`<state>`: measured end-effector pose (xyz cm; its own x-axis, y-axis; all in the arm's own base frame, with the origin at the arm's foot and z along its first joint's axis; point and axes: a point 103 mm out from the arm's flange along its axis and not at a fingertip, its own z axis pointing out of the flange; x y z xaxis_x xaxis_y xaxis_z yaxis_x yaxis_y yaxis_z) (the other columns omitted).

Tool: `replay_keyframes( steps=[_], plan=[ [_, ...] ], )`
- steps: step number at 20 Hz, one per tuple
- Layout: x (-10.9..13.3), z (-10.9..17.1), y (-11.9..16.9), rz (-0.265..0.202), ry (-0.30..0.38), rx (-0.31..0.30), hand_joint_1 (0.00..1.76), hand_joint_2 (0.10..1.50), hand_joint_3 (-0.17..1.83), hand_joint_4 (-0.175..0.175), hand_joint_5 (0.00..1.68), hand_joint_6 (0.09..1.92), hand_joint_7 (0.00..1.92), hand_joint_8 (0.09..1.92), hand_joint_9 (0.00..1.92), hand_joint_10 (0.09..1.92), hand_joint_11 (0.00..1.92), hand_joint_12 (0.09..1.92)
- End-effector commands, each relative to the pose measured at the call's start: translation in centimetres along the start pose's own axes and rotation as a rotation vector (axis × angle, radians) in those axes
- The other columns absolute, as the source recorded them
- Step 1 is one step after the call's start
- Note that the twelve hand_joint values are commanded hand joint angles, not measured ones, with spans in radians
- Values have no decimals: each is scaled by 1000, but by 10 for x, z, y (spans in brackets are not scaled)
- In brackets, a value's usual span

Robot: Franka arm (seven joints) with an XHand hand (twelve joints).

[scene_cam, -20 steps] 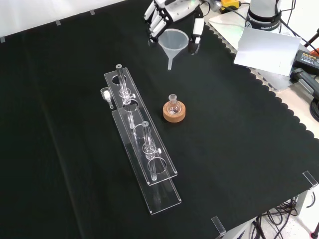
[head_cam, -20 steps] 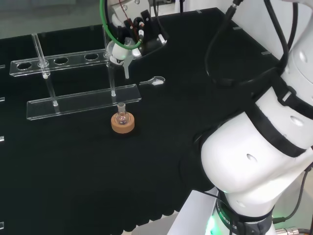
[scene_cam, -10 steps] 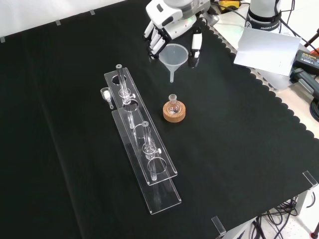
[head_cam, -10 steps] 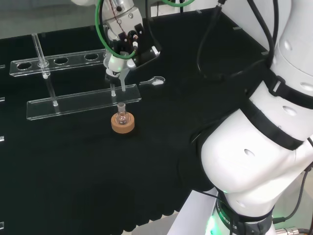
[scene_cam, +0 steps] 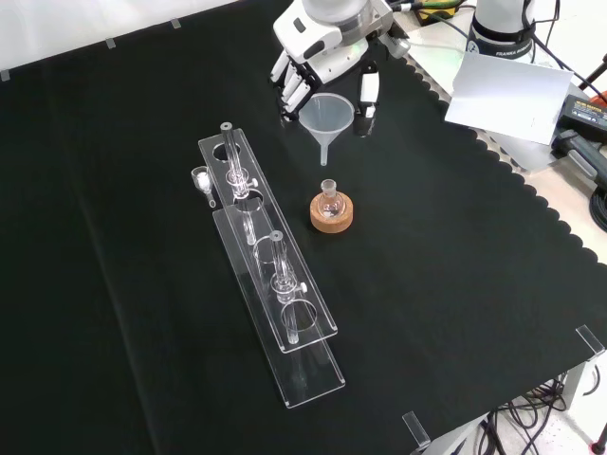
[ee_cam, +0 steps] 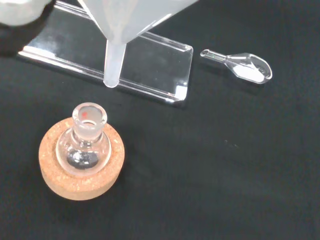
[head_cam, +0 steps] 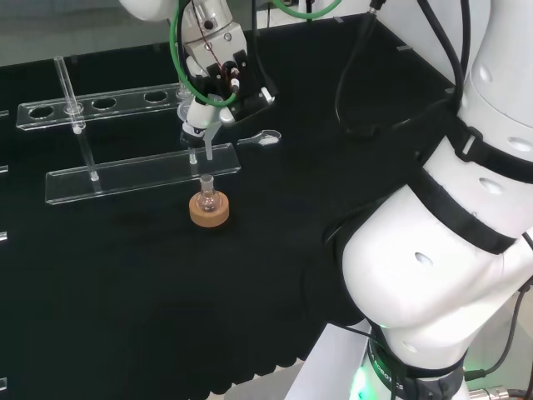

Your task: Place the funnel on the round-bottom flask.

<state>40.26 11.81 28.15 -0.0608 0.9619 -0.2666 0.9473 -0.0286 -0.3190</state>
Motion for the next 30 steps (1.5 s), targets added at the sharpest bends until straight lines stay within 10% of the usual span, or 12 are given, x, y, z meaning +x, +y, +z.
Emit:
replay_keyframes(
  steps=[1,30],
  plan=[
    [4,11,11,-7,13,14,844,711,612,5,824,802,756,682,1010,439,660,1274],
    [12,24,19,-43,-5,36,847,705,627,3,828,803,747,695,1002,454,663,1275]
  ],
)
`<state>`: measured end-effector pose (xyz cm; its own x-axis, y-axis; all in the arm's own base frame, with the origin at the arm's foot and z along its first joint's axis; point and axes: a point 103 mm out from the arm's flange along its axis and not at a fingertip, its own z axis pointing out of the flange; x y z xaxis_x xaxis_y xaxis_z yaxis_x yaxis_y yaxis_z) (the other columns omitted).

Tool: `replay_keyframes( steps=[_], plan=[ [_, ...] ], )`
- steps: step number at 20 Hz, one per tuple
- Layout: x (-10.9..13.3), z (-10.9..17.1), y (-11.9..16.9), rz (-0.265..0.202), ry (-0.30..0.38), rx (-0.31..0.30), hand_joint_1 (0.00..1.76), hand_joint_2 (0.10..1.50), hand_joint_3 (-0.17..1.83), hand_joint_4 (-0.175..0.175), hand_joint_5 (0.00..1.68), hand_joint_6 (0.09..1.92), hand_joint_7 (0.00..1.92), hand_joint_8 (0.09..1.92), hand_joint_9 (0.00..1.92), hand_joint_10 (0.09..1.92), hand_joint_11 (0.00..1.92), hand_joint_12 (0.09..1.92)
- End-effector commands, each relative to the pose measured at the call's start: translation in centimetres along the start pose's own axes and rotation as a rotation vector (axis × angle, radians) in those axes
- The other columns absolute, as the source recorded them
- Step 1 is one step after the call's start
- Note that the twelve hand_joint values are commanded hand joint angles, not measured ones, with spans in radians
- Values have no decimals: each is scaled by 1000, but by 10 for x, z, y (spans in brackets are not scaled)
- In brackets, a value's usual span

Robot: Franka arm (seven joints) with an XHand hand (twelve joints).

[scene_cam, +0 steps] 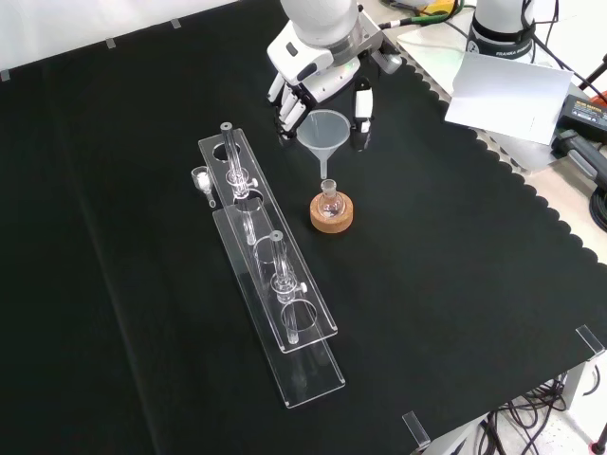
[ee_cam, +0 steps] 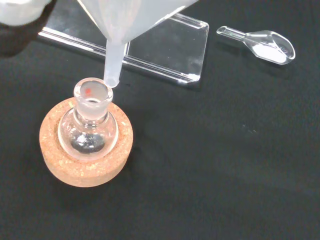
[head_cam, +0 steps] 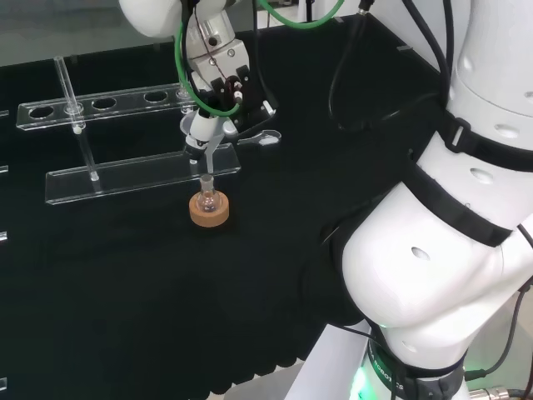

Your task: Place the funnel on the round-bottom flask.

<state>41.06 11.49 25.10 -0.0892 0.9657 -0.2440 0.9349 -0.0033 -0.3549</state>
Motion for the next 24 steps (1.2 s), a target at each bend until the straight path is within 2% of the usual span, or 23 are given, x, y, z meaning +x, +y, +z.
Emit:
replay_keyframes(
  steps=[1,6,13,15,20,24],
  plan=[
    [12,-2,2,-7,-18,5,847,705,627,3,828,803,747,696,1001,454,663,1275],
    [15,2,3,5,-3,16,847,705,629,2,828,803,746,697,1000,456,663,1275],
    [13,4,2,-2,12,17,847,704,631,2,827,803,744,698,998,458,663,1275],
    [11,-10,-3,7,-33,46,847,704,631,2,827,803,743,698,998,459,662,1275],
    [13,-6,0,-58,-8,37,847,703,632,1,827,804,742,699,997,461,662,1275],
    [19,6,6,-76,9,27,847,703,633,1,827,804,742,700,997,462,662,1275]
  ],
)
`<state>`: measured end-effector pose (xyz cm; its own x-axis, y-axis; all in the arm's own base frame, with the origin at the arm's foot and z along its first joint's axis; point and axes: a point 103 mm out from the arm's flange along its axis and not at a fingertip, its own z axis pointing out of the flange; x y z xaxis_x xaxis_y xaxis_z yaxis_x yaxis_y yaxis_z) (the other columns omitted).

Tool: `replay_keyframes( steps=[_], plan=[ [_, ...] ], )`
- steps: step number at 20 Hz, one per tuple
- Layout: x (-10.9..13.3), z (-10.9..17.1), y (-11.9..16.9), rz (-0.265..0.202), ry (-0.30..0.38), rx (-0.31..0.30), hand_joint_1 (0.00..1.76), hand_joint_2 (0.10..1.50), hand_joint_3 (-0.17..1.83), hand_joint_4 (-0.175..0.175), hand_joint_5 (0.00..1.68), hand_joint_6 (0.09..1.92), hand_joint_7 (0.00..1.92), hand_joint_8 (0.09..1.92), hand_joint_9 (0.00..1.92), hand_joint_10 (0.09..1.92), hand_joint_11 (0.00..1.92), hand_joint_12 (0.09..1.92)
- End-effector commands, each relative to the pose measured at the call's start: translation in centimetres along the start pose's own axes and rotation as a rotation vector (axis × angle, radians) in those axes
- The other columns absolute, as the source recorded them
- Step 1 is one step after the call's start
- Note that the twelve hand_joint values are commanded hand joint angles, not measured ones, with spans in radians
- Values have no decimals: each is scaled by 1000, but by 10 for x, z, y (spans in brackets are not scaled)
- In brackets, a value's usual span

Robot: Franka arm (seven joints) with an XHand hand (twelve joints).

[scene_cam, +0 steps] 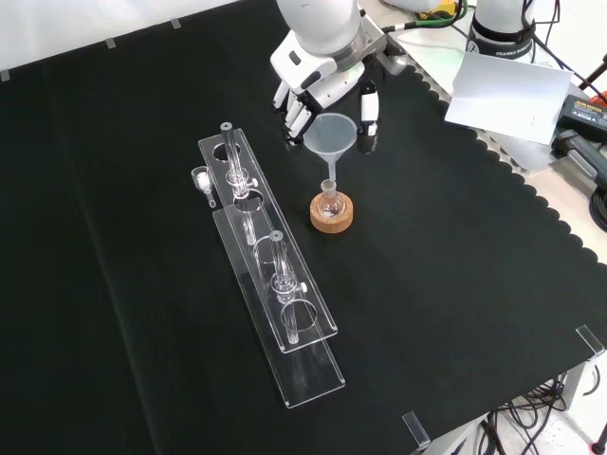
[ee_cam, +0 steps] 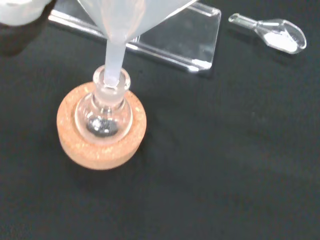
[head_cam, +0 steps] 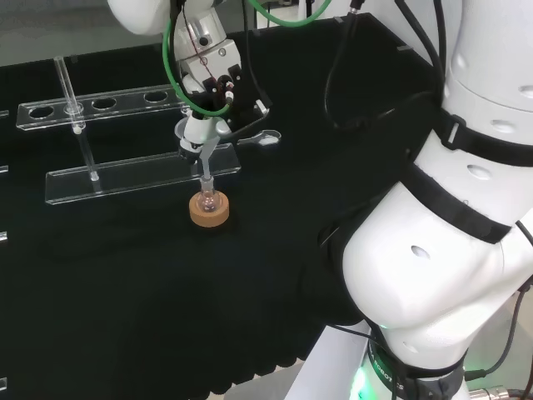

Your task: Place the funnel on the round-bottom flask.

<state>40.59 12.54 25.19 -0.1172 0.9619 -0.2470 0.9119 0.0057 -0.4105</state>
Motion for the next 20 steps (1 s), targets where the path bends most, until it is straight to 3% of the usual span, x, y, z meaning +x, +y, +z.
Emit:
replay_keyframes(
  steps=[1,8,20],
  plan=[
    [8,8,11,-54,25,-34,847,703,633,1,827,804,742,700,996,462,662,1275],
    [8,13,15,-80,31,-40,848,704,634,1,827,805,740,701,996,464,661,1275],
    [9,16,15,-79,30,-34,850,704,636,0,828,806,737,702,993,466,662,1276]
  ],
)
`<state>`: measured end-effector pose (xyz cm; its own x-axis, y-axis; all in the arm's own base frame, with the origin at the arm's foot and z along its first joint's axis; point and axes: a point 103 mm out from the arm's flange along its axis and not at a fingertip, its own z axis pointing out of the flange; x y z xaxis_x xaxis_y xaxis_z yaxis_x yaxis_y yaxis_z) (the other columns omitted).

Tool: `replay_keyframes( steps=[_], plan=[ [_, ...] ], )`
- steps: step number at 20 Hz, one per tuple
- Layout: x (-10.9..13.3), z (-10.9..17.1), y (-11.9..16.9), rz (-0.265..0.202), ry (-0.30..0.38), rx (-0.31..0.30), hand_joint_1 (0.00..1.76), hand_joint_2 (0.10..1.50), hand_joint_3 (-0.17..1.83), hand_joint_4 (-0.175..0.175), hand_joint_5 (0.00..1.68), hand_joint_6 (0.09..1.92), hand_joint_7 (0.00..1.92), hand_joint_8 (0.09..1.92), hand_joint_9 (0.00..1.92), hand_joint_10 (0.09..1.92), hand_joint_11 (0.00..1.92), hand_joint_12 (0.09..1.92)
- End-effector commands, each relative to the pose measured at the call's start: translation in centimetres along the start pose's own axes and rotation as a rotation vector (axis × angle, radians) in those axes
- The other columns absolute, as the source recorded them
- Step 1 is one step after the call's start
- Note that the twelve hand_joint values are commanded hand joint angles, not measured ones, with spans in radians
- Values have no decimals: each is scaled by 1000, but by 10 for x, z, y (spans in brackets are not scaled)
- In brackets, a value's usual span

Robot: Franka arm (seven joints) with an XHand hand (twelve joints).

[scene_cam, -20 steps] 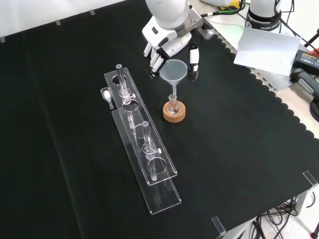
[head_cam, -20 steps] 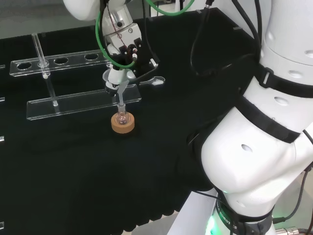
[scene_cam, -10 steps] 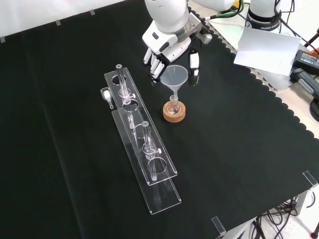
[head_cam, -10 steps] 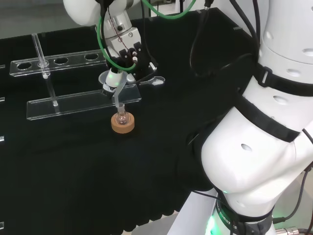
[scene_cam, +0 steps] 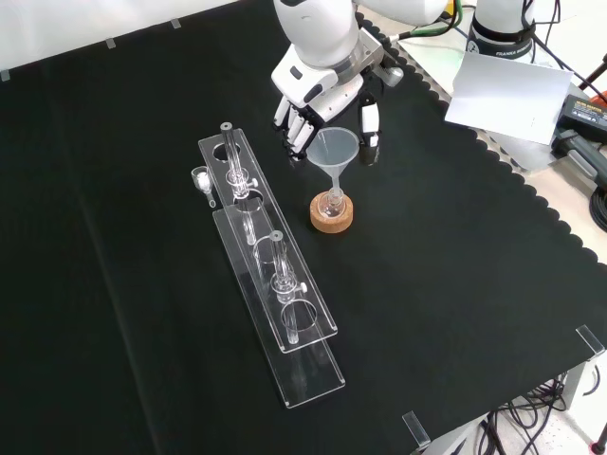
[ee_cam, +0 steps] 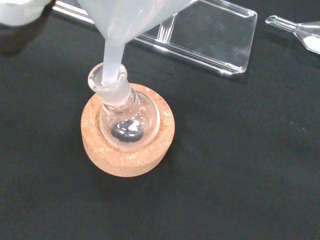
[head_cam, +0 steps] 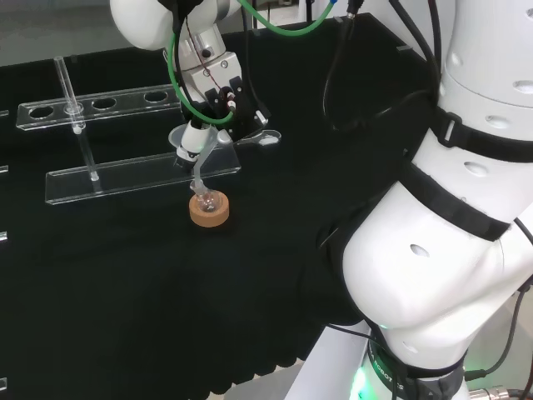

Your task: Place the funnel on the round-bottom flask.

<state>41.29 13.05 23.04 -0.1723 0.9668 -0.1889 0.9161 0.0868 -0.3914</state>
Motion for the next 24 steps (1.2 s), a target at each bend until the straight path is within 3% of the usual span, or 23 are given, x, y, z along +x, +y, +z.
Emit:
replay_keyframes(
  steps=[1,9,24],
  plan=[
    [-1,2,0,-4,1,10,850,704,636,1,828,806,737,702,993,466,662,1275],
    [-14,21,4,16,-14,24,851,705,637,1,829,807,735,703,992,467,662,1275],
    [-11,22,4,15,-19,21,848,703,638,-8,794,812,712,706,979,470,661,1274]
  ],
)
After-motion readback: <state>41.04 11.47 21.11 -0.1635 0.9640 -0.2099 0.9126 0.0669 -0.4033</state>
